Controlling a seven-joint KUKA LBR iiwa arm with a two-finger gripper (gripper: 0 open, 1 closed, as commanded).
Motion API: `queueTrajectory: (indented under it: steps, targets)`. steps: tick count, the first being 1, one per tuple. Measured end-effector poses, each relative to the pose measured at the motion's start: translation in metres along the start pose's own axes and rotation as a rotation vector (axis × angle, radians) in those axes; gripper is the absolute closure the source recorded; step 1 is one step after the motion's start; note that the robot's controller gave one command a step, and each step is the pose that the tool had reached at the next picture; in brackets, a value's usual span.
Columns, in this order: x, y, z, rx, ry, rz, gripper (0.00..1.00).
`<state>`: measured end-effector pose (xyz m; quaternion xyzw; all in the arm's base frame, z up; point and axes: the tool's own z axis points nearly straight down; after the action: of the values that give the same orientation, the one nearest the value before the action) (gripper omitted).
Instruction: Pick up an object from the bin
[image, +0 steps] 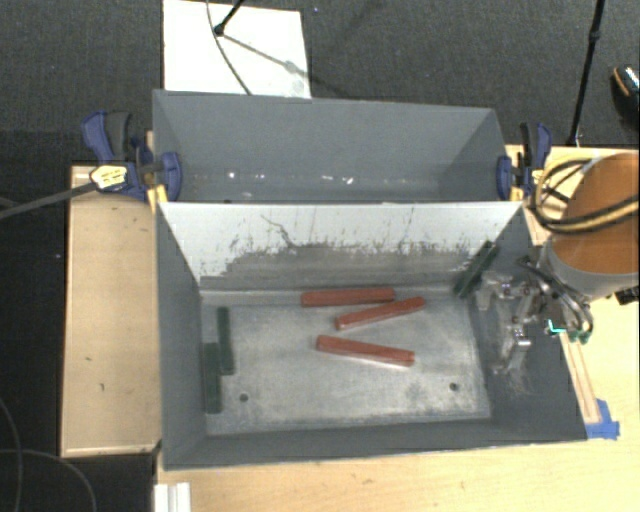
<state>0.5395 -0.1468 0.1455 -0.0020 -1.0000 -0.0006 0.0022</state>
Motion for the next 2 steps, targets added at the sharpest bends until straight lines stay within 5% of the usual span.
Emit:
queueTrajectory:
  steps: [1, 2]
  targets:
    - [-0.048, 0.075, 0.078, -0.004, -0.006, 0.088, 0.00]
    - [-0.035, 0.167, 0.075, -0.003, -0.006, 0.057, 0.00]
